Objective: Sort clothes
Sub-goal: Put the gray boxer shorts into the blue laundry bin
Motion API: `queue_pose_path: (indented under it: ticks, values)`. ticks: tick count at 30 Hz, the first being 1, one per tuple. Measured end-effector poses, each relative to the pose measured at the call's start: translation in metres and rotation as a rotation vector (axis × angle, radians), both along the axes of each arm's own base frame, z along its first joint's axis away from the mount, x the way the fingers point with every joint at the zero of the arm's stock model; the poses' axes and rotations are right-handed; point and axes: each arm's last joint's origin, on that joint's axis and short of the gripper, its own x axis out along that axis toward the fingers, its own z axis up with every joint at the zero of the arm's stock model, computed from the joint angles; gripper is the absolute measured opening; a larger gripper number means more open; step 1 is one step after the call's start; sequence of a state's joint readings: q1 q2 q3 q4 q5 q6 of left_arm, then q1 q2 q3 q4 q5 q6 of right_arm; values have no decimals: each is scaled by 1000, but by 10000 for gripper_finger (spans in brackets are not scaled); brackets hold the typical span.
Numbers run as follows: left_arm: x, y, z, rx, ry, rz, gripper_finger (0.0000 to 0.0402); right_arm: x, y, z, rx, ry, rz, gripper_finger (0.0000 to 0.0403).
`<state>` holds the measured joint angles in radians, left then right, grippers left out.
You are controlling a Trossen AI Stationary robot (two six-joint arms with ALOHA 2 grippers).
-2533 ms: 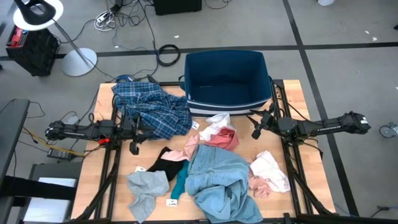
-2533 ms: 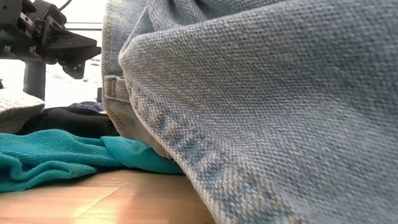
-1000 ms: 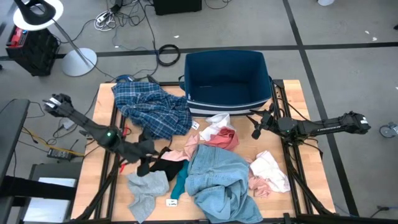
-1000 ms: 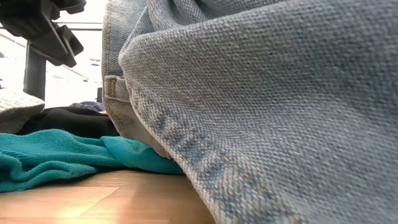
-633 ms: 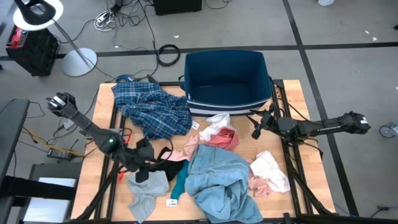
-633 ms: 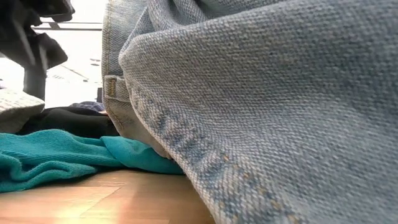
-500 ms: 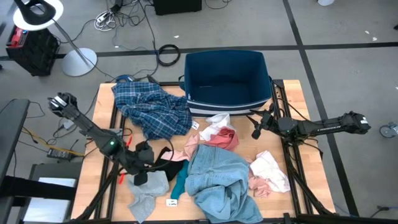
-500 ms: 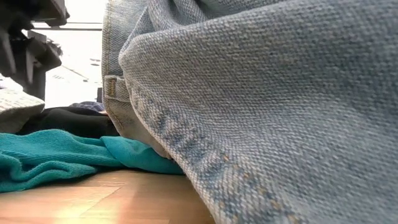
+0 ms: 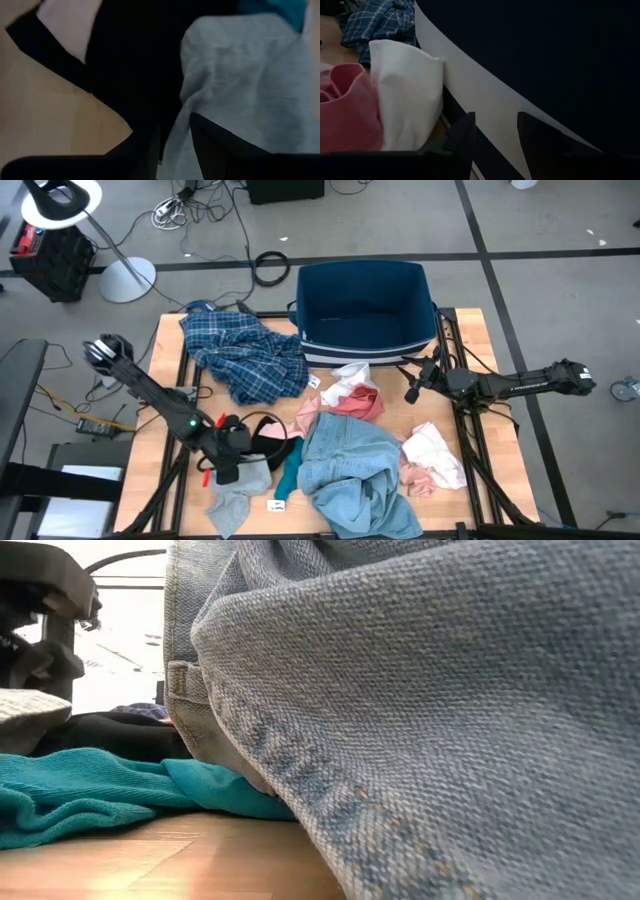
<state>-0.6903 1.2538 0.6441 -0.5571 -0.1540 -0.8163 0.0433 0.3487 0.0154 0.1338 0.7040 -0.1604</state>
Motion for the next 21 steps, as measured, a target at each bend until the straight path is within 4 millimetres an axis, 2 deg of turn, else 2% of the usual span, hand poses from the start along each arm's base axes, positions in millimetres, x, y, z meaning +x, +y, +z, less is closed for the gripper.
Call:
queue_pose_path:
  ticks: [4, 9, 15, 21]
  values:
    - [4, -5, -8, -13, 28, -6, 101, 0, 0, 0, 0, 0, 0, 148]
    - [7, -9, -8, -64, 20, -24, 15, 0, 0, 0, 0, 0, 0, 148]
    - [9, -11, -1, -92, 36, -16, 4, 0, 0, 0, 0, 0, 0, 148]
    - [13, -13, 30, -14, 81, -28, 2, 0, 0, 0, 0, 0, 0, 148]
